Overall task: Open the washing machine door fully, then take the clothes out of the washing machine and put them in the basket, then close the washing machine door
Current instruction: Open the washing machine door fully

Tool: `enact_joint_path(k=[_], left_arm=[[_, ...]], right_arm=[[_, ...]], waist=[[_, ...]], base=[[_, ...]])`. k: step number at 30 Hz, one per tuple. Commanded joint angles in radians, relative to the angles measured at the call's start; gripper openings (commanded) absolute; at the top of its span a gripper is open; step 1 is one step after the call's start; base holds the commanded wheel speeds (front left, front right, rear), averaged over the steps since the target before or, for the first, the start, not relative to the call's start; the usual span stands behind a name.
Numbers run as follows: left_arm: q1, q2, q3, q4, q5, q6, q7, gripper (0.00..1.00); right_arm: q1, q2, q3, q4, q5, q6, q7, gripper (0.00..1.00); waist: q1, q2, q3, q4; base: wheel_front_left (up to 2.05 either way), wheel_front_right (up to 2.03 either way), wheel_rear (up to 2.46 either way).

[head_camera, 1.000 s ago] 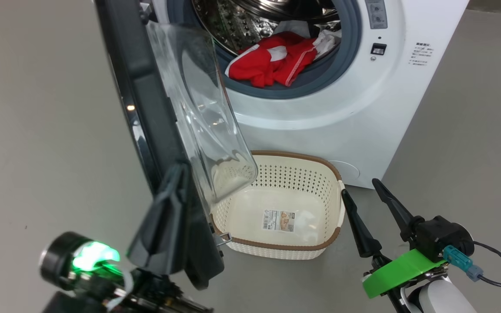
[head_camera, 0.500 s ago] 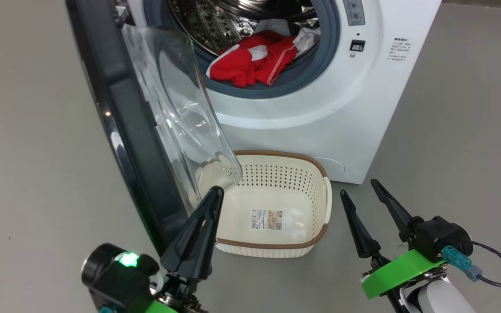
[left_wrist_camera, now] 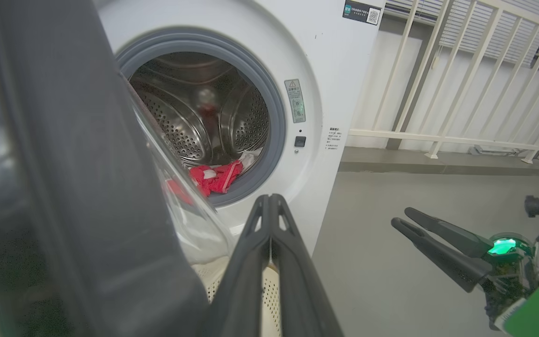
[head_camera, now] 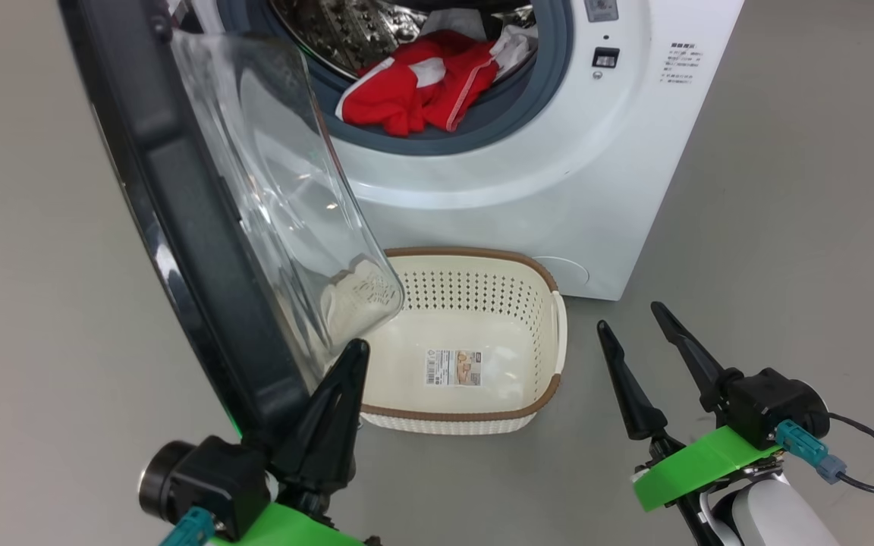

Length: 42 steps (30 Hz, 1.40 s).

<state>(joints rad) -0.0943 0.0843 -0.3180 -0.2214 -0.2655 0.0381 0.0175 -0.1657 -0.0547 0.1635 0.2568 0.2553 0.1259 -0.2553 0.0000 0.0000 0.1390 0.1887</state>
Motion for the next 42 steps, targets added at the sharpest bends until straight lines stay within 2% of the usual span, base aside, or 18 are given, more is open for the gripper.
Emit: enact_joint_path(k=[1, 17, 42], left_arm=[[-0.006, 0.013, 0.039, -0.016, 0.0, 0.011, -0.001, 0.0], [0.005, 0.022, 0.066, 0.035, -0.003, 0.048, -0.012, 0.0], [0.028, 0.052, 0.125, 0.089, 0.011, 0.125, -0.03, 0.0]], right_arm=[[-0.032, 0.005, 0.018, -0.028, 0.001, 0.005, -0.006, 1.0], [-0.023, 0.005, 0.024, -0.016, 0.003, 0.005, -0.006, 1.0], [0.0, 0.005, 0.045, 0.0, 0.014, 0.005, -0.006, 1.0]], waist=[[0.0, 0.0, 0.005, 0.004], [0.0, 0.0, -0.006, 0.064], [0.0, 0.0, -0.055, 0.244]], base=[[0.0, 0.0, 0.0], [0.0, 0.0, 0.0], [0.0, 0.0, 0.0]])
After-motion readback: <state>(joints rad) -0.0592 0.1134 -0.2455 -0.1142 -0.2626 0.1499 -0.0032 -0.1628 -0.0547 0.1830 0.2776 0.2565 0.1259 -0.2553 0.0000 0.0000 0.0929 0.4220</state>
